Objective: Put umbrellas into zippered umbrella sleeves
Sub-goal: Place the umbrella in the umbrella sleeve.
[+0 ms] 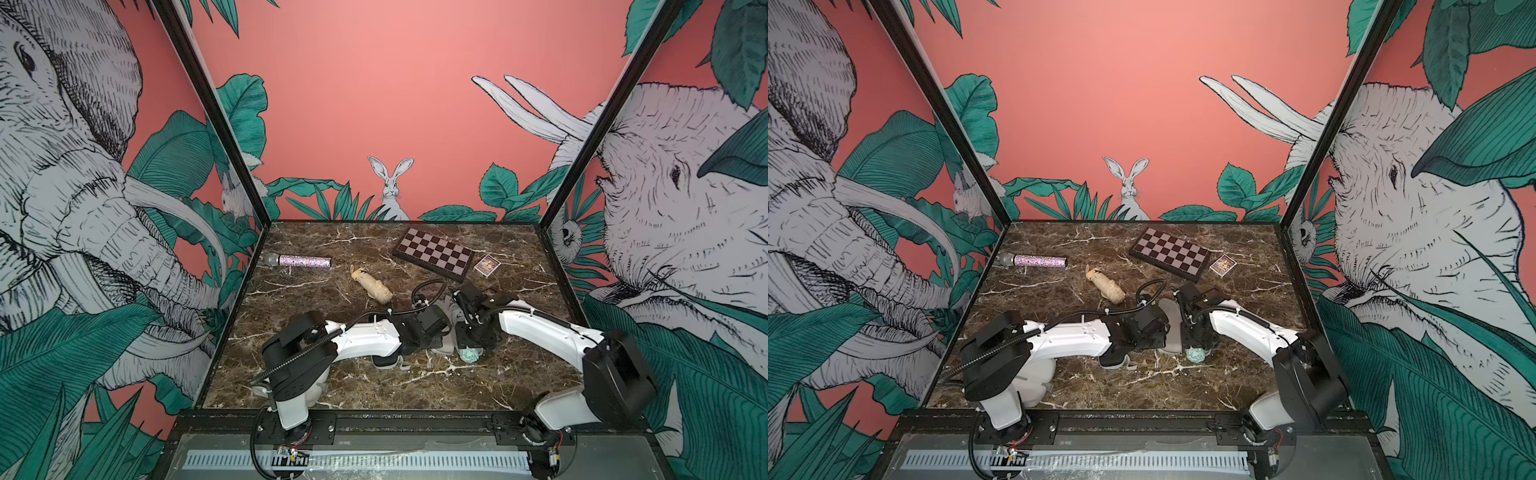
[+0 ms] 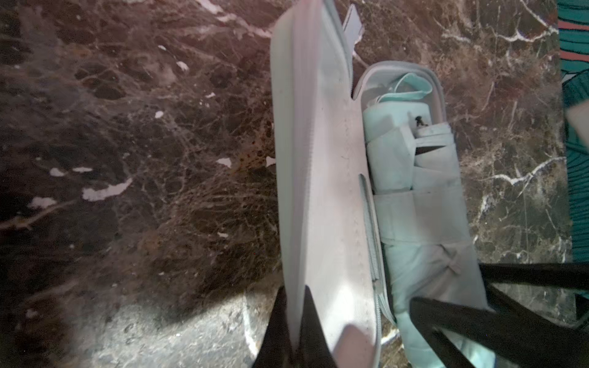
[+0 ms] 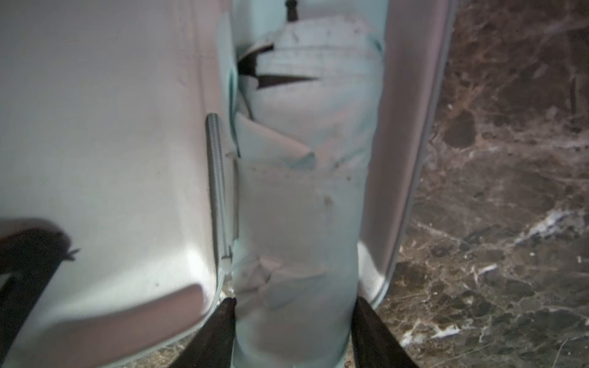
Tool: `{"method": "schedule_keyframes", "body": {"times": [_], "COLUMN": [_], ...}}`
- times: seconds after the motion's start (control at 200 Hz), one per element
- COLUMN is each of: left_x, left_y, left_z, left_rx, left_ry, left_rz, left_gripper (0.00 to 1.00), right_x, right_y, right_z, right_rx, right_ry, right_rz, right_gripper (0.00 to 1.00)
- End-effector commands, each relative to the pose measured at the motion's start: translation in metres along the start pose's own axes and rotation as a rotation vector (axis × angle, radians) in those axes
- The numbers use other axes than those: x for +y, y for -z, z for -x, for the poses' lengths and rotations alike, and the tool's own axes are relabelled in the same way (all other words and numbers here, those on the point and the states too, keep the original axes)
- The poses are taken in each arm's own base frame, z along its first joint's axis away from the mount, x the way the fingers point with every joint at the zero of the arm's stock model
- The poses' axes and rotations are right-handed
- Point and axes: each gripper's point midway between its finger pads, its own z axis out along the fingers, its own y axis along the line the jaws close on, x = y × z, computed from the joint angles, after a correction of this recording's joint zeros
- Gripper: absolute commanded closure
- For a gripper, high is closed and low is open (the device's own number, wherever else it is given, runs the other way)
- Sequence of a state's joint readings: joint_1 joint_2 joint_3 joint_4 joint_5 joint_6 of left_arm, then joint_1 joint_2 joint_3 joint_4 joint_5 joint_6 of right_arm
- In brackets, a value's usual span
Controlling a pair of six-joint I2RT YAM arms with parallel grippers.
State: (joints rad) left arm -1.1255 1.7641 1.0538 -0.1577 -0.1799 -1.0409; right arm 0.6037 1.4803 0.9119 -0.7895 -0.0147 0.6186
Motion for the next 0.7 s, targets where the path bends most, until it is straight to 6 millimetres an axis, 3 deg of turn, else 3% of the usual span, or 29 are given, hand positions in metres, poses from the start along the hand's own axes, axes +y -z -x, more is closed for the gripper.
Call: {"method": "schedule_keyframes", "body": {"times": [0.0, 0.215, 0.485, 0.695], "left_x": [-0.01, -0.016, -0.027, -0.024], "left_y": [0.019, 0.021, 0.018, 0.02], "left_z": [0.008, 0.008, 0.007, 0.007], "left_rx": [-0.027, -0.021, -0.003, -0.011], "left_ry": [-0.013, -0.037, -0.059, -0.057], "left_rz": [-0.046, -0.071, -0.101, -0.097], "left_gripper": [0.94, 0.95, 0.96, 0.96], "right_x": [0.001, -0.007, -0.006, -0.014], "right_y": [0.002, -0.007, 0.0, -0.028], "right_z": [0.024, 0.03, 0.054, 0.048], "right_rx": [-0.064, -0.04, -0.062, 0.011], "right_ry": [-0.019, -0.007, 0.044, 0.057], "right_rz": [-0.005, -0.005, -0.006, -0.042], "right_gripper": [0.51, 0.6, 0.63, 0.64]}}
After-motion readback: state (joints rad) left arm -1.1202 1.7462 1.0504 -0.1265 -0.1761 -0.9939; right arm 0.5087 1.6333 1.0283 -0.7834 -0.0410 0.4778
